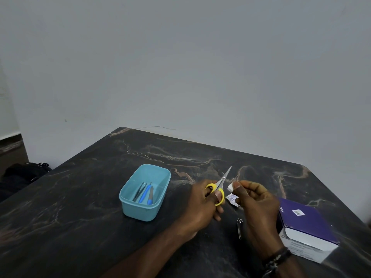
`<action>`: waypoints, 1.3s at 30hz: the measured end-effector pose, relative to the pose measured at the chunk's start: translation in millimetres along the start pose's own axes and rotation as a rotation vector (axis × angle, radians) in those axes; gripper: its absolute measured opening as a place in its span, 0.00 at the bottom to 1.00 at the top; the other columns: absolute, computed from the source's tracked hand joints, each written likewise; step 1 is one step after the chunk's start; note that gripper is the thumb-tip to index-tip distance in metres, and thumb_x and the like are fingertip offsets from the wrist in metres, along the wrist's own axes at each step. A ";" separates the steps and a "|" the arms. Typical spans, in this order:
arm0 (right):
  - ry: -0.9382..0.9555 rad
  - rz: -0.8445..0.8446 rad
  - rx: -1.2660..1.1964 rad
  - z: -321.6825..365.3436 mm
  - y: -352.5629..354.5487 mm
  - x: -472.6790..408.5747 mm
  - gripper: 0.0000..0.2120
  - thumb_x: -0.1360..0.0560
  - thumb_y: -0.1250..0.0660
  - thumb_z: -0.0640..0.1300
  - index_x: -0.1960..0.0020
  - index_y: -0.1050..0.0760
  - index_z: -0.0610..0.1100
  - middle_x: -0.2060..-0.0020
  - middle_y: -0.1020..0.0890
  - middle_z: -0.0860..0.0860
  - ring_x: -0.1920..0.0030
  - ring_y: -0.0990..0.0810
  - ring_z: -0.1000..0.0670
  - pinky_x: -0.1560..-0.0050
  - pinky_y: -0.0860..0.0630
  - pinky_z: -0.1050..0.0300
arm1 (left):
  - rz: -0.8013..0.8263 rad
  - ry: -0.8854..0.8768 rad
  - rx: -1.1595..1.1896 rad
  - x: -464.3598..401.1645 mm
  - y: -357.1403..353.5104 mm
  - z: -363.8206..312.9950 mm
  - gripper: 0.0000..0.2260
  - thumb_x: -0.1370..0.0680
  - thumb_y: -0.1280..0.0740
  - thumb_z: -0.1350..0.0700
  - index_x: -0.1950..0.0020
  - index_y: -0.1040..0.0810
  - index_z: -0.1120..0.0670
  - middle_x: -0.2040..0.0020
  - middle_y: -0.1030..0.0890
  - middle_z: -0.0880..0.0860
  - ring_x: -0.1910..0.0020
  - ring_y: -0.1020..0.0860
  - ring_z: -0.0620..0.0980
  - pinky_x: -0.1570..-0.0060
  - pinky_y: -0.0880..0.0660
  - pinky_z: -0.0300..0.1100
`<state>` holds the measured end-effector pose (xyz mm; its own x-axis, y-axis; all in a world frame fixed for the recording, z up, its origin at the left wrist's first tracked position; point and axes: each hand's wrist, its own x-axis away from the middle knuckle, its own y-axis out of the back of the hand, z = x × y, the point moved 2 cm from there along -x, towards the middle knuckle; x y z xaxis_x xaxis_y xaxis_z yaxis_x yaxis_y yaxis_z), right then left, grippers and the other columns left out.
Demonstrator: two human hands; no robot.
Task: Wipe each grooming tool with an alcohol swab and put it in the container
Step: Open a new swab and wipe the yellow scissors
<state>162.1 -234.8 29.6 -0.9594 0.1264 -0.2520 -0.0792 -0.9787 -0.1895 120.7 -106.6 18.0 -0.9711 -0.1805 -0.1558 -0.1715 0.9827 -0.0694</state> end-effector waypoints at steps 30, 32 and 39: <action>0.200 0.099 0.283 -7.9 -24.0 28.8 0.07 0.31 0.30 0.34 0.64 0.22 0.45 0.69 0.17 0.54 0.68 0.20 0.58 0.66 0.26 0.63 | 0.079 -0.167 -0.316 -35.3 -51.5 -94.2 0.03 0.26 0.31 0.64 0.59 0.19 0.61 0.64 0.16 0.61 0.68 0.20 0.53 0.66 0.19 0.47; 0.196 0.099 0.284 -7.2 -22.9 28.9 0.08 0.31 0.30 0.35 0.65 0.23 0.46 0.69 0.17 0.54 0.68 0.21 0.58 0.66 0.27 0.64 | 0.100 -0.158 -0.268 -34.5 -58.4 -101.9 0.02 0.26 0.32 0.66 0.58 0.20 0.65 0.64 0.17 0.64 0.68 0.20 0.54 0.67 0.20 0.45; 0.190 0.063 0.257 -10.2 -21.2 24.2 0.05 0.30 0.28 0.39 0.63 0.21 0.46 0.68 0.16 0.54 0.66 0.18 0.55 0.62 0.22 0.58 | -0.112 -0.240 -0.315 -18.0 -12.0 -125.0 0.01 0.27 0.28 0.64 0.59 0.18 0.61 0.65 0.17 0.58 0.70 0.18 0.52 0.67 0.17 0.49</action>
<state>143.3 -209.3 17.8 -0.8986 0.0689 -0.4332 -0.1105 -0.9913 0.0717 119.5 -110.1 144.9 -0.8838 -0.2548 -0.3925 -0.3526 0.9140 0.2006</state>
